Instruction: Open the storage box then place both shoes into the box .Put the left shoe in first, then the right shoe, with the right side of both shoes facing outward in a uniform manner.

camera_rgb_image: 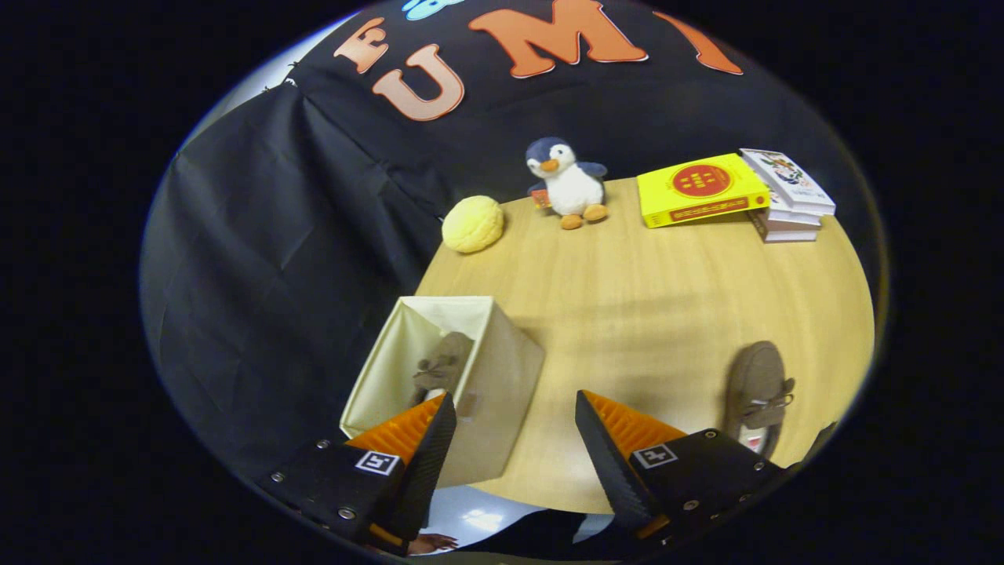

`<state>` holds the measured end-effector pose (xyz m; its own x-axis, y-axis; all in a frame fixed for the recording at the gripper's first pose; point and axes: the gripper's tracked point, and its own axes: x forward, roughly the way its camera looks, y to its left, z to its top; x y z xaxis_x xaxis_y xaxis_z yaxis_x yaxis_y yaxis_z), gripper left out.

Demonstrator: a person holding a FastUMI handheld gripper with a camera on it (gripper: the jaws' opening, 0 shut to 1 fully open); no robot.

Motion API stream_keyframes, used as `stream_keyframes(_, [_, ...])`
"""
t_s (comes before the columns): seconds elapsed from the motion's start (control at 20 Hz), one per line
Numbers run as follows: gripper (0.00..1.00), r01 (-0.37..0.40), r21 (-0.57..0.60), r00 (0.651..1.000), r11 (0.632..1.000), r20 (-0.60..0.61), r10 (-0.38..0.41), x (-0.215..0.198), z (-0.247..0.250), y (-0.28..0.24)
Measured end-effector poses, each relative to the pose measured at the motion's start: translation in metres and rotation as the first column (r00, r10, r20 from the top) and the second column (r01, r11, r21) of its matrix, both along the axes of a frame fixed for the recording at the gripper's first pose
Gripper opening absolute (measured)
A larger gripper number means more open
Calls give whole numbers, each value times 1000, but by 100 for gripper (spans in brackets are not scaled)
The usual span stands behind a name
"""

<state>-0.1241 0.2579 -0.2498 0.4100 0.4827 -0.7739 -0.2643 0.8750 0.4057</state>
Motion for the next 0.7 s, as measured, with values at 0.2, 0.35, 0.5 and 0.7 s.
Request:
stream_keyframes(0.2, [95,11,-197,998,980,65,2,-1,-26,-93])
stream_keyframes(0.35, [95,29,-254,998,967,59,-14,-8,-45,-138])
stream_keyframes(0.5, [94,37,-295,999,955,41,-26,-15,-69,-176])
stream_keyframes(0.7, [85,6,-333,1000,943,-8,-10,-24,-108,-205])
